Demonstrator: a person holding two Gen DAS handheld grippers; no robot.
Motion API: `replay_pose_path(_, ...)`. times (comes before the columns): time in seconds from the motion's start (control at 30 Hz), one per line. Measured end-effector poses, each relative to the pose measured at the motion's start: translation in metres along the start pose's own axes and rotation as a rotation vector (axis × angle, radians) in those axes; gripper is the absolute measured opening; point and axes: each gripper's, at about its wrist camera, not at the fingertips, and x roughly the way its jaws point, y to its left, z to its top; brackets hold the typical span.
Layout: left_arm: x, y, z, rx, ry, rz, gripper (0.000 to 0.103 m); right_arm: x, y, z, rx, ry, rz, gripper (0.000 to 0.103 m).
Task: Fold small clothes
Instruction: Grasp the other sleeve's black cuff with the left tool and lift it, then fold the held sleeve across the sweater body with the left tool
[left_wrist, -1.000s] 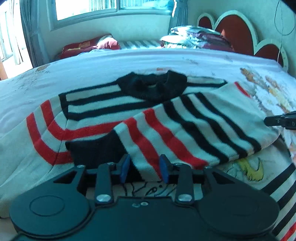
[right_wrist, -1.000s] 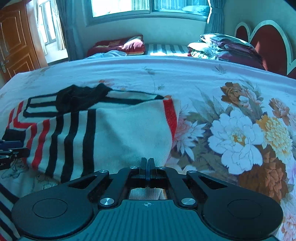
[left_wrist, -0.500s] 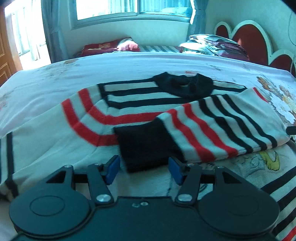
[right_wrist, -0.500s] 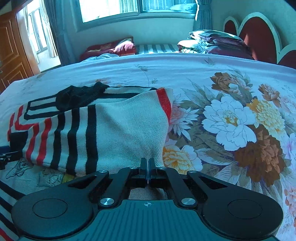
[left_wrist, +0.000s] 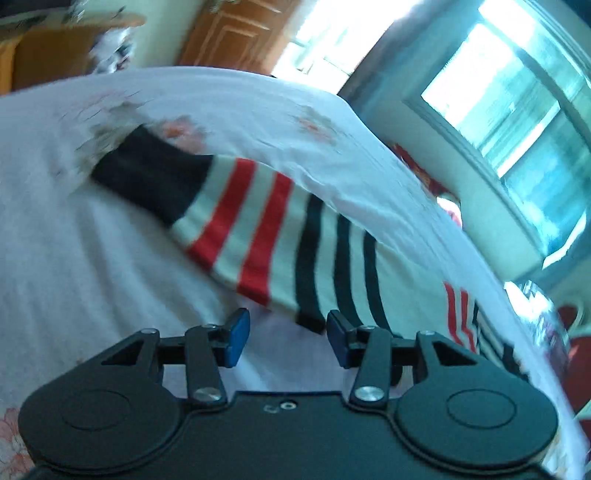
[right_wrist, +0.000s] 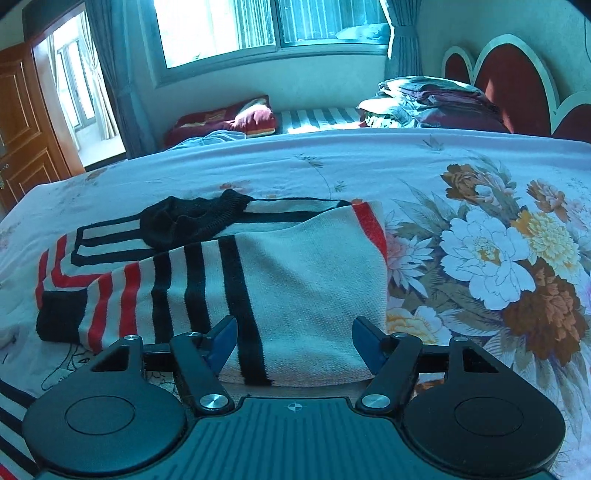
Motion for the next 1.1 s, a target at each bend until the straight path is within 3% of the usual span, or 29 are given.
replay_pose_path(0.07, -0.001, 0.017, 0.009, -0.115, -0.026, -0.031, 0.044, 0.004, 0.006, 0.0, -0.012, 0.01, -0.009, 0.069)
replay_pose_path(0.27, 0.011, 0.046, 0.027, -0.285, -0.102, -0.055, 0.041, 0.011, 0.015, 0.002, 0.004, 0.019, -0.03, 0.069)
replay_pose_path(0.33, 0.015, 0.057, 0.032, -0.34, -0.121, -0.061, 0.032, 0.011, 0.014, 0.005, 0.019, 0.017, -0.041, 0.069)
replay_pose_path(0.4, 0.019, 0.061, 0.036, -0.366, -0.106, -0.023, 0.005, 0.011, 0.01, 0.007, 0.042, 0.014, -0.049, 0.069)
replay_pose_path(0.43, 0.02, 0.059, 0.037, -0.353, -0.095, -0.015, 0.005, 0.012, 0.008, 0.007, 0.055, 0.017, -0.058, 0.062)
replay_pose_path(0.47, 0.018, 0.056, 0.041, -0.316, -0.105, -0.012, 0.005, 0.013, 0.005, 0.006, 0.063, 0.025, -0.062, 0.04)
replay_pose_path(0.53, 0.011, 0.034, 0.043, -0.195, -0.132, 0.0, 0.004, 0.015, 0.0, 0.005, 0.082, 0.043, -0.074, 0.022)
replay_pose_path(0.73, 0.006, -0.07, 0.024, 0.124, -0.121, -0.128, 0.004, 0.009, -0.004, 0.002, 0.1, 0.023, -0.065, 0.022)
replay_pose_path(0.97, 0.026, -0.206, -0.052, 0.442, -0.007, -0.316, 0.004, -0.003, -0.013, 0.007, 0.106, -0.004, -0.037, 0.022)
replay_pose_path(1.1, 0.039, -0.258, -0.103, 0.584, 0.088, -0.357, 0.004, -0.012, -0.028, 0.006, 0.141, -0.015, -0.034, 0.022)
